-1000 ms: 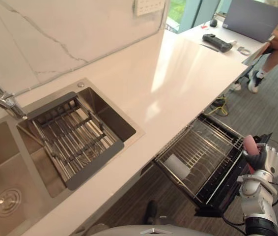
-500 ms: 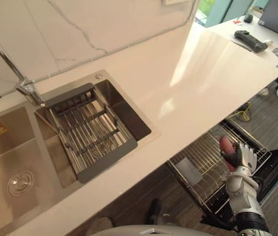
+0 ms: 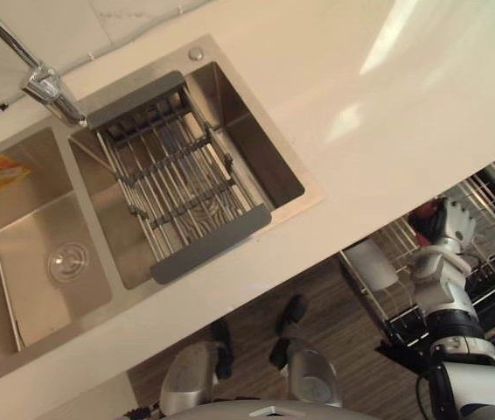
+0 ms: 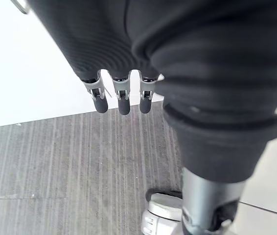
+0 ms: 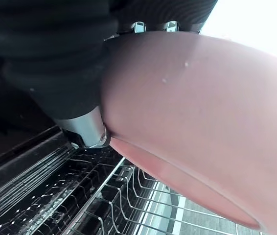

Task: Walk over to the sink, pick up the cup, carry it to the dishwasher, place the cup inside the dishwasher, then close the dishwasher door

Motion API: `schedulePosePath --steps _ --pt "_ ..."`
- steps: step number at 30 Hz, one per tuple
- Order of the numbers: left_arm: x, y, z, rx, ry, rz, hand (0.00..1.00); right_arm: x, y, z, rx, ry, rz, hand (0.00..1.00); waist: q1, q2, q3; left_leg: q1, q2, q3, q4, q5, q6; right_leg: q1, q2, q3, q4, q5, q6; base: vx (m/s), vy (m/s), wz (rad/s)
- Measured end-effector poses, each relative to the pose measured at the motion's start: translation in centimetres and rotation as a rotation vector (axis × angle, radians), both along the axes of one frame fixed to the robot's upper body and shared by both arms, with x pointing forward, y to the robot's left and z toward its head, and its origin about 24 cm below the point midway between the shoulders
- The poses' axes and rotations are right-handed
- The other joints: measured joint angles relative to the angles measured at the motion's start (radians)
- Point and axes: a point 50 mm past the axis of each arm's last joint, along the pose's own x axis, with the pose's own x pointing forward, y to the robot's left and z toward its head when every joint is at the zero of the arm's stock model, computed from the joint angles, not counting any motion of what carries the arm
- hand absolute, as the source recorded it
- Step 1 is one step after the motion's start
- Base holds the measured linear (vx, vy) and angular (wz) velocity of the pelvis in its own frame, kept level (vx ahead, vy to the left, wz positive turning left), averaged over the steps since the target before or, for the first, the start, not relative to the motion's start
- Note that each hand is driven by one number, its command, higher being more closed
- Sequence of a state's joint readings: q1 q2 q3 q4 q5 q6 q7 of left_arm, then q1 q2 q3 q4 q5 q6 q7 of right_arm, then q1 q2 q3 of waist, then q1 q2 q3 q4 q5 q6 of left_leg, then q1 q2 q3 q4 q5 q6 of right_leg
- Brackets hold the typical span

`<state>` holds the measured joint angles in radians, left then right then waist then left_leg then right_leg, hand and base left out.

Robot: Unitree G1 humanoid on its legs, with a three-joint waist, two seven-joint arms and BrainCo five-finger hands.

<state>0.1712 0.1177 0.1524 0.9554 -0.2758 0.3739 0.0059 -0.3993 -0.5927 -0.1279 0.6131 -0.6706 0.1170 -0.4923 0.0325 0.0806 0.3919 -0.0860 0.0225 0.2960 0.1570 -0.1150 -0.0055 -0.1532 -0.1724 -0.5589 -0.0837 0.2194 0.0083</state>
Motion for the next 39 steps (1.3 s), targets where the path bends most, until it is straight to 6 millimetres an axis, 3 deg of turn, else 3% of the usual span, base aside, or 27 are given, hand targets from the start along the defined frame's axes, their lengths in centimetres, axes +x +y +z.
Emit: schedulePosePath --steps 4,10,17,20,24,25,31,39 --pt "0.1 -0.1 0.0 -0.022 -0.01 0.011 0.0 0.5 -0.9 1.7 -0.026 -0.034 -0.029 1.0 -0.005 0.012 0.038 -0.035 -0.013 -0.003 0.018 0.002 0.004 -0.03 -0.016 0.006 0.0 0.011 -0.006 -0.07 0.087 -0.01" --pt "0.2 -0.3 0.0 -0.047 -0.023 0.027 0.0 0.9 -2.3 4.8 -0.067 -0.08 -0.064 1.0 -0.02 0.063 0.086 -0.108 -0.03 -0.006 0.052 -0.002 0.009 -0.095 -0.034 0.03 0.0 0.034 -0.006 -0.05 0.088 -0.01" --pt "0.3 -0.6 0.0 -0.072 -0.032 0.001 0.0 0.5 -3.7 4.6 -0.049 -0.055 -0.113 1.0 -0.027 0.09 0.103 -0.141 -0.039 -0.032 0.057 -0.002 0.009 -0.134 -0.036 0.048 0.001 0.041 -0.009 0.01 0.039 -0.05" --pt "0.1 -0.9 -0.1 -0.087 -0.023 -0.004 0.0 0.4 -4.4 5.7 -0.044 -0.084 -0.131 1.0 -0.028 0.108 0.109 -0.152 -0.047 -0.052 0.053 -0.004 0.01 -0.154 -0.038 0.059 0.001 0.046 -0.008 0.02 0.041 -0.06" --pt "0.0 -0.8 -0.1 -0.087 -0.018 -0.007 0.0 1.1 -4.9 7.5 -0.007 -0.14 -0.168 1.0 -0.023 0.111 0.109 -0.177 -0.053 -0.053 0.049 0.0 0.016 -0.192 -0.037 0.078 0.001 0.069 -0.015 0.01 0.035 -0.11" --pt "0.0 -0.8 -0.1 -0.086 -0.018 -0.012 0.0 1.1 -5.0 8.2 -0.012 -0.16 -0.175 0.0 -0.017 0.111 0.109 -0.18 -0.055 -0.055 0.049 0.0 0.016 -0.198 -0.038 0.083 0.001 0.072 -0.018 0.0 0.047 -0.13" --pt "0.4 -0.6 -0.1 -0.091 -0.026 -0.037 0.0 1.4 -5.4 11.8 -0.034 -0.268 -0.155 0.0 -0.008 0.114 0.107 -0.199 -0.074 -0.105 0.044 0.009 0.03 -0.217 -0.046 0.085 0.001 0.082 -0.021 -0.03 0.064 0.02" --pt "1.1 -0.7 0.0 -0.089 -0.057 -0.052 0.0 2.5 -3.3 11.4 0.123 -0.306 0.079 0.0 0.003 0.115 0.106 -0.211 -0.086 -0.105 0.05 0.015 0.035 -0.228 -0.053 0.09 0.001 0.095 -0.021 -0.03 0.057 0.01"
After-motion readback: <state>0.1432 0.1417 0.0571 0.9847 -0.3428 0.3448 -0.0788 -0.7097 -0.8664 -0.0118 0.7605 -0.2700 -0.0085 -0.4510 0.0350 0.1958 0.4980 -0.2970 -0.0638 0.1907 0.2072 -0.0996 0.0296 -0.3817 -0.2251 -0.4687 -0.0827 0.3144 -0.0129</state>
